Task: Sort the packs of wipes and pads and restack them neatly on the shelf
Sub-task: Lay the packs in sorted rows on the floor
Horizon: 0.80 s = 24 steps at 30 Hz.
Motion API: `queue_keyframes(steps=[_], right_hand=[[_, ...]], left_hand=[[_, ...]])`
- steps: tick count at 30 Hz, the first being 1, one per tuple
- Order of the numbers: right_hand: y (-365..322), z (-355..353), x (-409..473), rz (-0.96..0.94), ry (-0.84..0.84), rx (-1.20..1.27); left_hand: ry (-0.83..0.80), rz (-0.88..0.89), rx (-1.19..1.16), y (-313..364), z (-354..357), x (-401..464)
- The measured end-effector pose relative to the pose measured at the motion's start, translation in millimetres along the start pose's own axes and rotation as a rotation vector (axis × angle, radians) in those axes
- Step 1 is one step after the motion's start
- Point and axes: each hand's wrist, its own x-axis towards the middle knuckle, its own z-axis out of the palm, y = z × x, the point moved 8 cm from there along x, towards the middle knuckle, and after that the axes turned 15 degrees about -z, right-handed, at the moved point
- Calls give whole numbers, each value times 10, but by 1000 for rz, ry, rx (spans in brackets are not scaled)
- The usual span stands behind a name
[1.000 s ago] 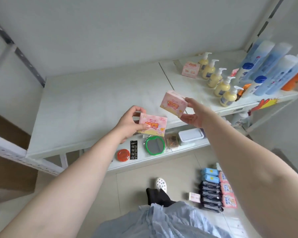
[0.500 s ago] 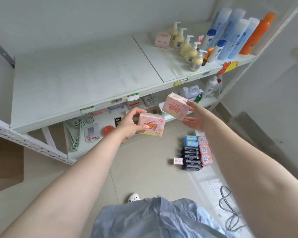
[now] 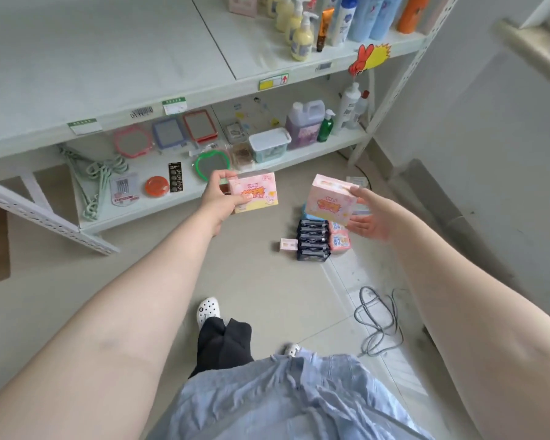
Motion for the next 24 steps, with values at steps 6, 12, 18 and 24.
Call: queue_keyframes(steps=[6,12,18,24], right_hand=[[436,-369,-263,68,-57,-15],[680,-233,-358,78,-202,-50],[716,219,-469,99,-366,-40],[645,424,-374,26,-367,79]], left_hand=[[-55,-76,-86,-350,404,-301],[-54,-92,-142,-336,452,-342],[-186,-112,-147,-281,674,-317],[-276,-163,-85,-367,827,-214]])
